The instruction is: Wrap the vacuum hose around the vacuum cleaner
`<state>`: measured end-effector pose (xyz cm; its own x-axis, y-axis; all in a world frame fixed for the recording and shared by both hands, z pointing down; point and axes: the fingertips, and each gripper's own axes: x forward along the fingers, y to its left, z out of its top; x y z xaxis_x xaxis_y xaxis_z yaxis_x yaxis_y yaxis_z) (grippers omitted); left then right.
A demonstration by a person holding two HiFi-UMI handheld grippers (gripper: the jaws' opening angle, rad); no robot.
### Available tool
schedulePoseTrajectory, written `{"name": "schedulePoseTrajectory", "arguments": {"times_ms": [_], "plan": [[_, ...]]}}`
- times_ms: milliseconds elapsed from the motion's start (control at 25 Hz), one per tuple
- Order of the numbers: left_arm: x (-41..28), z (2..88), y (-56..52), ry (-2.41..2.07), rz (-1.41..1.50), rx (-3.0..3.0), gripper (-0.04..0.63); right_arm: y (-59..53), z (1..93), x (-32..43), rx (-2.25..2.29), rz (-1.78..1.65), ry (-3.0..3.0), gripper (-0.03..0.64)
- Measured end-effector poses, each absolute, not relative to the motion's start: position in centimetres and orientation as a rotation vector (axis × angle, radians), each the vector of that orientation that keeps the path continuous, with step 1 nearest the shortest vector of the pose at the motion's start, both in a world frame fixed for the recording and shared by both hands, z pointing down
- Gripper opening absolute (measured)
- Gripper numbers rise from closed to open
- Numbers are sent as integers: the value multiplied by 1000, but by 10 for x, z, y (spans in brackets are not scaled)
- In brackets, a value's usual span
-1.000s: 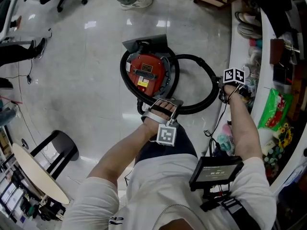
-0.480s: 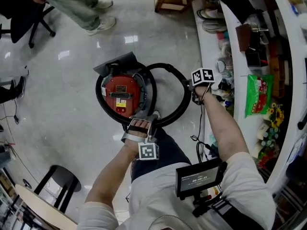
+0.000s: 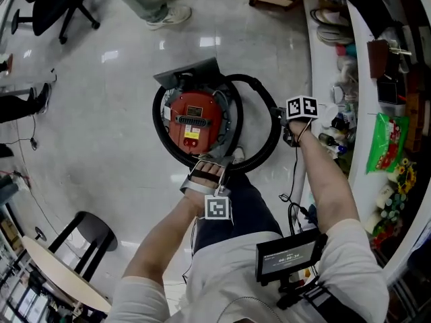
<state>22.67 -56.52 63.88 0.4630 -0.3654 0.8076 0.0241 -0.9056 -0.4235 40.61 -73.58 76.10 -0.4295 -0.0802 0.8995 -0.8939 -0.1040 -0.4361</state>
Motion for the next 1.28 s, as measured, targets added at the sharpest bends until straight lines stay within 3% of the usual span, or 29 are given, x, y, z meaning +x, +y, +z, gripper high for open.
{"name": "schedulePoseTrajectory", "arguments": {"times_ms": [840, 1280], "plan": [[200, 771, -501, 436, -1607, -2408, 140, -721, 888, 338, 889, 1512, -1542, 146], [174, 875, -467, 457, -1847, -2486, 140, -703, 969, 314, 920, 1523, -1605, 147]]}}
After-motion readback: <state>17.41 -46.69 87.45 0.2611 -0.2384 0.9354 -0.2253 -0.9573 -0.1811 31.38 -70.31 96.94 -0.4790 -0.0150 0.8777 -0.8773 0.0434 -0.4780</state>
